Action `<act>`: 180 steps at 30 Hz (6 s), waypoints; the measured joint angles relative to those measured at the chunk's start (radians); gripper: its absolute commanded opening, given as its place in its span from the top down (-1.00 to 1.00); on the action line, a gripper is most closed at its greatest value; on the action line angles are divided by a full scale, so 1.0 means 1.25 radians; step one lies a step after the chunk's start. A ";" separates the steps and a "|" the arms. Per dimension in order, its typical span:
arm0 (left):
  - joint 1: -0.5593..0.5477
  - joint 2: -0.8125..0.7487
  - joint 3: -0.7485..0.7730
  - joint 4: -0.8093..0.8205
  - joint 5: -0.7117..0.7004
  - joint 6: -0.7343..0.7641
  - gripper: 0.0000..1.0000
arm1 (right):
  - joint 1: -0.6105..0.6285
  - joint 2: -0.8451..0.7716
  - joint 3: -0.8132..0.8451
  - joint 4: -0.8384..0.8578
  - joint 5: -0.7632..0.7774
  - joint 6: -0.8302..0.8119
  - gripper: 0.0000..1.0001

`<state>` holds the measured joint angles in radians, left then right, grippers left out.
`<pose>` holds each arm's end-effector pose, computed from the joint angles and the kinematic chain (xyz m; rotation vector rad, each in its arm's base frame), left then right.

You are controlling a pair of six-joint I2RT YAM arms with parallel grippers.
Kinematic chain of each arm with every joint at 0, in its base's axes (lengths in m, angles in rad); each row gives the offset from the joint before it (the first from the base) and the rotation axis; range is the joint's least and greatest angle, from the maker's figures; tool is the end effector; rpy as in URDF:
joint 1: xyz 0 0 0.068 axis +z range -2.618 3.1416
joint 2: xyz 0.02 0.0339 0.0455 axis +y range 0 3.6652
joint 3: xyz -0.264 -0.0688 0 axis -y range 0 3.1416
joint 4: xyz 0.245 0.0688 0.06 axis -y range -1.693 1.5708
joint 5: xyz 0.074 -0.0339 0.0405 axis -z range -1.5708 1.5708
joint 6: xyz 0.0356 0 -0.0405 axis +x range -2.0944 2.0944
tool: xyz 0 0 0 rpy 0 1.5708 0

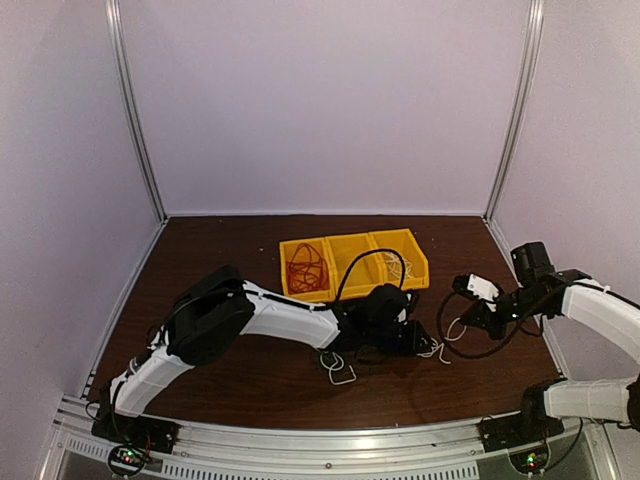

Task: Untangle the cables
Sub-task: Pull the untangled cable, then place the untangled cable in the bin, then adjust the untangled cable in the bin.

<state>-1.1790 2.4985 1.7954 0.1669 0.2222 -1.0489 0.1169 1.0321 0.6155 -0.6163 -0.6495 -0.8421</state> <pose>0.2029 -0.5117 0.1036 0.3221 2.4937 -1.4048 0.1815 0.0430 0.2079 -1.2900 2.0037 0.5149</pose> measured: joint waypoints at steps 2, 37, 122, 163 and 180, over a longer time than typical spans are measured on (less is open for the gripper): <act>0.000 0.000 0.000 -0.002 0.000 -0.005 0.49 | 0.004 0.001 0.000 0.000 0.000 0.000 1.00; 0.138 -0.519 -0.474 0.143 -0.052 0.103 1.00 | -0.027 0.014 -0.007 0.067 0.081 0.085 1.00; 0.223 0.124 0.301 0.120 -0.023 0.184 0.69 | -0.050 0.332 0.325 0.180 0.005 0.401 -0.05; 0.424 -0.707 -0.414 -0.276 -0.284 0.593 -0.22 | 0.210 0.640 0.600 0.096 0.404 0.173 0.02; 0.519 -0.890 -0.472 -0.182 -0.228 0.574 -0.22 | 0.260 0.773 0.817 -0.039 0.552 0.139 0.03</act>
<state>-0.5308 1.3865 1.2057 -0.0612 -0.0628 -0.3317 0.4416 1.9984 1.6371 -0.6647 0.0406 -0.6685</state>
